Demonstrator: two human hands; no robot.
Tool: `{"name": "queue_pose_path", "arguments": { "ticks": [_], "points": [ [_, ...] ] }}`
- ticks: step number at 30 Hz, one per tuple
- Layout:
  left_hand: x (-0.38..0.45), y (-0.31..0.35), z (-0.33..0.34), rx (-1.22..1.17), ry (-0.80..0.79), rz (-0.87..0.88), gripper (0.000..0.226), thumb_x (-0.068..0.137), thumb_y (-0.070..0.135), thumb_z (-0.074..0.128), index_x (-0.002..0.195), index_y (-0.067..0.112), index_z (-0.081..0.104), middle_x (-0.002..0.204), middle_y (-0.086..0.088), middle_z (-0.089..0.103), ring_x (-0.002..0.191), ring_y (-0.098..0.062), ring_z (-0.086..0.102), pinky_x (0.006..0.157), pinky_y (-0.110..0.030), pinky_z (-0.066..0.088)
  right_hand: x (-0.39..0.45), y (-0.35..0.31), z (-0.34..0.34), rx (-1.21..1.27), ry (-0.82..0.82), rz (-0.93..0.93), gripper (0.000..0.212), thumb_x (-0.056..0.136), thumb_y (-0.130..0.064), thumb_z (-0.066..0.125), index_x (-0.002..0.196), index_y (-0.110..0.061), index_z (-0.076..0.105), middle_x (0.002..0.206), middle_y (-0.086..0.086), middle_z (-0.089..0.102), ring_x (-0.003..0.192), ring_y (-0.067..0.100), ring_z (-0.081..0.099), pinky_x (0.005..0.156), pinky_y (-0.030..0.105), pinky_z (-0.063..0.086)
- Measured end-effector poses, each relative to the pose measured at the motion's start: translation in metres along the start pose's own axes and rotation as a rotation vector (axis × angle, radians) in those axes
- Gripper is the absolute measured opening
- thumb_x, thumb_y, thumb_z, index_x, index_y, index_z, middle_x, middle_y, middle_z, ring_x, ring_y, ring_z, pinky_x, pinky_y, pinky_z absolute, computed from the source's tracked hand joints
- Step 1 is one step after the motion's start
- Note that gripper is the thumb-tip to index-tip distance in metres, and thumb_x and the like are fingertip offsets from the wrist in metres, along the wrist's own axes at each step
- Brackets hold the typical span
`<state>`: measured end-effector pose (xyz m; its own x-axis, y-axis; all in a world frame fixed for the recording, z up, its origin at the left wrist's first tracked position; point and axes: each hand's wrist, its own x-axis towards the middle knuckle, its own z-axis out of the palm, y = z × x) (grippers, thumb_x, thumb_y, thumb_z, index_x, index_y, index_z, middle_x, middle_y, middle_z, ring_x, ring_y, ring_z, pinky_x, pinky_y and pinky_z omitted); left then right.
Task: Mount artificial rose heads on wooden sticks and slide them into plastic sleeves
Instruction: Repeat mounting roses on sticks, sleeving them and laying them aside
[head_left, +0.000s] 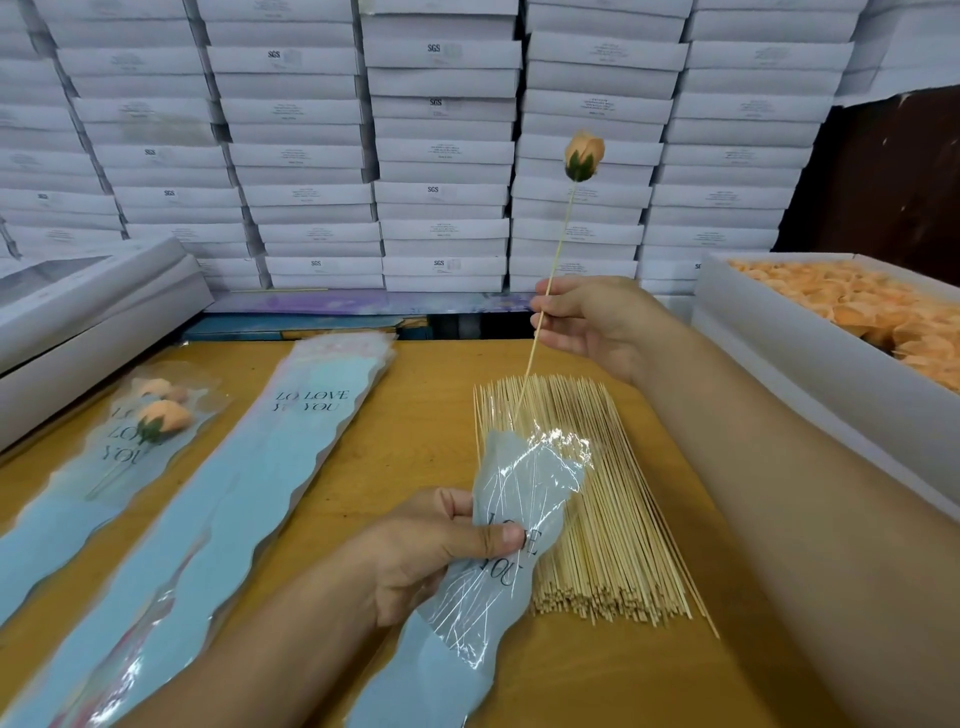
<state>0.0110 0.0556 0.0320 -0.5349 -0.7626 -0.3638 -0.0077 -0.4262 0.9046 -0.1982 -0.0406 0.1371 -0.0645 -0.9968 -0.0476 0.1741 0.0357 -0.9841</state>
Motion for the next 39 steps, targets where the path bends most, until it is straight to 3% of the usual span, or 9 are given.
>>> {"name": "queue_pose_path", "arguments": {
  "ticks": [12, 16, 19, 26, 30, 35, 39],
  "points": [
    [-0.002, 0.003, 0.003, -0.024, 0.055, -0.009, 0.032, 0.067, 0.007, 0.081, 0.098, -0.001, 0.076, 0.090, -0.018, 0.076, 0.073, -0.024, 0.074, 0.065, -0.031, 0.060, -0.024, 0.021, 0.013, -0.031, -0.135, 0.046, 0.018, 0.091, 0.008, 0.062, 0.102, -0.005, 0.066, 0.084, 0.007, 0.071, 0.068, 0.015, 0.068, 0.063, 0.026, 0.062],
    [-0.001, 0.004, 0.003, 0.006, 0.119, 0.022, 0.040, 0.062, 0.016, 0.084, 0.097, 0.001, 0.074, 0.086, -0.012, 0.076, 0.072, -0.017, 0.072, 0.072, -0.029, 0.056, -0.031, 0.033, 0.015, -0.048, -0.150, 0.073, 0.019, 0.089, 0.009, 0.064, 0.104, -0.003, 0.067, 0.085, 0.010, 0.072, 0.066, 0.015, 0.069, 0.062, 0.028, 0.062],
    [-0.001, 0.004, 0.003, -0.015, 0.108, 0.038, 0.017, 0.067, 0.011, 0.080, 0.084, 0.005, 0.079, 0.082, -0.012, 0.077, 0.070, -0.016, 0.073, 0.062, -0.024, 0.057, -0.033, 0.038, 0.015, -0.060, -0.163, 0.089, 0.020, 0.089, 0.009, 0.064, 0.105, -0.003, 0.067, 0.084, 0.009, 0.073, 0.060, 0.012, 0.069, 0.059, 0.026, 0.061],
    [-0.003, 0.003, 0.007, -0.068, 0.076, 0.008, 0.004, 0.074, 0.005, 0.075, 0.072, 0.005, 0.078, 0.073, -0.016, 0.074, 0.058, -0.021, 0.072, 0.053, -0.027, 0.057, -0.033, 0.039, 0.004, -0.191, -0.181, 0.131, 0.023, 0.085, 0.003, 0.071, 0.107, -0.006, 0.068, 0.091, 0.009, 0.078, 0.068, 0.011, 0.071, 0.057, 0.020, 0.058],
    [-0.002, 0.004, 0.004, -0.093, 0.121, 0.030, 0.027, 0.070, 0.010, 0.079, 0.093, -0.004, 0.074, 0.084, -0.022, 0.074, 0.064, -0.025, 0.072, 0.062, -0.033, 0.062, -0.033, 0.040, -0.001, -0.327, -0.230, 0.151, 0.017, 0.086, -0.007, 0.073, 0.103, -0.008, 0.072, 0.093, 0.004, 0.077, 0.074, 0.009, 0.070, 0.067, 0.020, 0.058],
    [-0.002, 0.004, 0.006, -0.108, 0.119, 0.041, 0.015, 0.072, 0.009, 0.076, 0.083, -0.001, 0.075, 0.078, -0.020, 0.074, 0.060, -0.024, 0.072, 0.057, -0.031, 0.060, -0.035, 0.041, -0.005, -0.396, -0.292, 0.160, 0.015, 0.088, -0.018, 0.074, 0.101, -0.012, 0.073, 0.093, 0.001, 0.076, 0.079, 0.009, 0.068, 0.069, 0.021, 0.054],
    [-0.002, 0.003, 0.008, -0.104, 0.103, 0.029, 0.033, 0.070, 0.010, 0.079, 0.097, -0.006, 0.070, 0.085, -0.022, 0.073, 0.066, -0.026, 0.071, 0.064, -0.034, 0.061, -0.029, 0.031, -0.006, -0.225, -0.153, 0.118, 0.016, 0.094, -0.020, 0.068, 0.105, -0.008, 0.069, 0.094, 0.005, 0.077, 0.074, 0.011, 0.070, 0.065, 0.022, 0.056]
  ]
}}
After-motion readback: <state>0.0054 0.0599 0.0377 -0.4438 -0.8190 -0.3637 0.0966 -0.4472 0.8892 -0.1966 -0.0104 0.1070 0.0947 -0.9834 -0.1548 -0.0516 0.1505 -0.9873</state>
